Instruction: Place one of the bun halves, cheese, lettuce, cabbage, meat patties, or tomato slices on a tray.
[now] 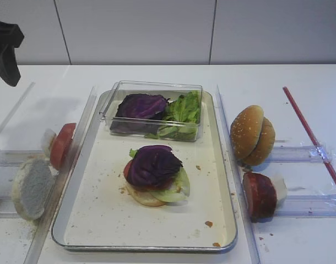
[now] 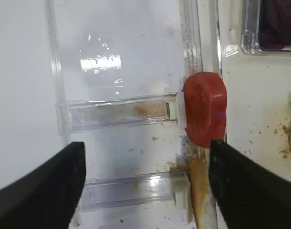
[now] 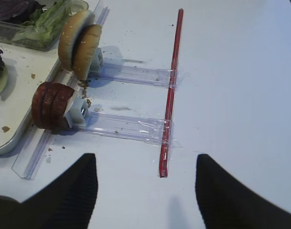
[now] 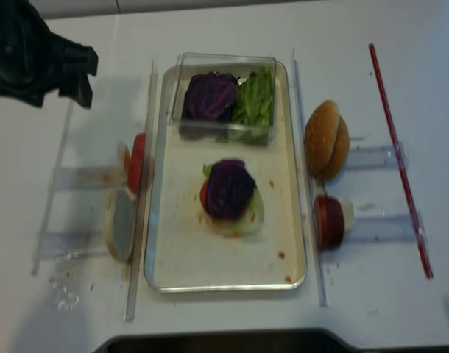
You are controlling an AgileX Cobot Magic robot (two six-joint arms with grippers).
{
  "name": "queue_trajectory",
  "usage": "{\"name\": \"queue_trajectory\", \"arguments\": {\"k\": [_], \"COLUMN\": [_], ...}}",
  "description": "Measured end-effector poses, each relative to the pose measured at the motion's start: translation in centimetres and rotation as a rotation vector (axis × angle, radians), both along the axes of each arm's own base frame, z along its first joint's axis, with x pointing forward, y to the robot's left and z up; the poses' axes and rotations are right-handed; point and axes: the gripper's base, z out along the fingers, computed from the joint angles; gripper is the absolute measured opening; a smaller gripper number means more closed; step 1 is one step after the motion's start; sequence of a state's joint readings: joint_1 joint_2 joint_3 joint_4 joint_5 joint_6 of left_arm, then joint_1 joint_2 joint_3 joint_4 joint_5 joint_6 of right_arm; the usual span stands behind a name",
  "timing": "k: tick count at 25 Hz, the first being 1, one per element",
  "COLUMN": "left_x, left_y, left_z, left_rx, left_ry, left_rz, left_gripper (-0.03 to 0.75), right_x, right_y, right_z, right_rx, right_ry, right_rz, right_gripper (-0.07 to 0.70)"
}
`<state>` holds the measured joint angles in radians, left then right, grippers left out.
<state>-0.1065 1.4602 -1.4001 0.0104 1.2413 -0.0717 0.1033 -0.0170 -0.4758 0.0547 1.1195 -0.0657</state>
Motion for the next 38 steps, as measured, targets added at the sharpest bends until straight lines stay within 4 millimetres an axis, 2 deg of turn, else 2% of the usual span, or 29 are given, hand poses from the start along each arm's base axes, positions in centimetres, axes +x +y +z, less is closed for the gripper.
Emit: {"name": "queue_trajectory", "arguments": {"k": [3,8,13,20,23,32,35,38], "left_x": [-1.4,-5.7,-10.3,-15.5,-17.3,-22.0,-23.4,-24.7], "left_y": [0.2,0.7,1.2,1.8,2.0,2.6,2.8,2.9], "left_z": [0.8,1.1,-0.1,-1.8,-1.7,0.0,-0.2,-1.3], "left_rx": [0.002,0.000,0.002,0.003,0.005,0.012,0.008,0.007], "left_ry": [-0.028,-0.055,-0.056,-0.087,-0.131,-0.336,-0.377,-0.396], "left_rz": [-0.001,-0.001,-0.001,-0.001,0.000,-0.022,-0.022,-0.022], "left_gripper": [0.494,0.493,0.493,0.493,0.493,0.464,0.460,0.459], "right_x": [0.0,0.0,0.0,0.0,0.0,0.0,0.0,0.0], "right_y": [0.0,0.0,0.0,0.0,0.0,0.0,0.0,0.0], "right_z": [0.0,0.0,0.0,0.0,0.0,0.0,0.0,0.0], "right_rx": [0.000,0.000,0.000,0.000,0.000,0.000,0.000,0.000], "right_ry": [0.000,0.000,0.000,0.000,0.000,0.000,0.000,0.000], "right_rz": [0.000,0.000,0.000,0.000,0.000,0.000,0.000,0.000], "right_gripper": [0.453,0.453,0.453,0.453,0.453,0.453,0.453,0.453]}}
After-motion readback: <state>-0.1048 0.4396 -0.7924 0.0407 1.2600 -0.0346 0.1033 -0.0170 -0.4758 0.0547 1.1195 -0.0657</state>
